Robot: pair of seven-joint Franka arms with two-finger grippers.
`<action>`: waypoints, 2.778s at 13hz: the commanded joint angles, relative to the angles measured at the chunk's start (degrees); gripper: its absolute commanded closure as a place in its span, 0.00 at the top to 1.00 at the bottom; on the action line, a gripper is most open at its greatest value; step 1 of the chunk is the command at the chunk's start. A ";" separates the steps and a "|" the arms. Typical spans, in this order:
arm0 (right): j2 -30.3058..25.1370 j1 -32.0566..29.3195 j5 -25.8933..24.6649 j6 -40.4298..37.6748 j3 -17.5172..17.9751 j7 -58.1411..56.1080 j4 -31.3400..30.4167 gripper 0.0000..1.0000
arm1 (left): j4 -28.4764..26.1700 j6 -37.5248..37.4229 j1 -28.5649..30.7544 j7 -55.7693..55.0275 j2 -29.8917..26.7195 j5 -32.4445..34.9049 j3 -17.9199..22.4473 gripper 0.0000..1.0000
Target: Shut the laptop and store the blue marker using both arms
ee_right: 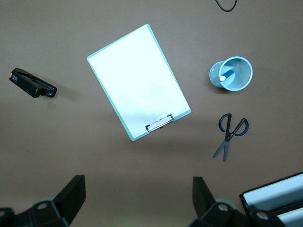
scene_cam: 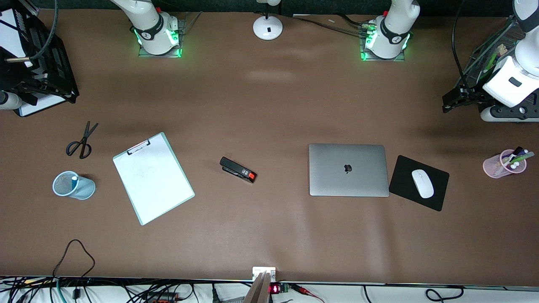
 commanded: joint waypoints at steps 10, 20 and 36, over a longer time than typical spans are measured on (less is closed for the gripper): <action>-1.33 0.23 0.55 -0.17 -0.27 1.06 -1.31 1.00 | 2.00 -1.21 -0.31 1.43 0.89 -0.27 -0.61 1.00; -1.33 0.93 0.47 -0.17 -0.27 7.92 -1.31 1.00 | 2.00 -1.21 -0.31 1.43 0.98 -0.27 -0.61 1.00; -7.21 1.02 -0.15 3.70 -0.27 3.52 -9.39 1.00 | 2.00 -1.21 -0.31 1.43 0.98 0.61 -1.40 1.00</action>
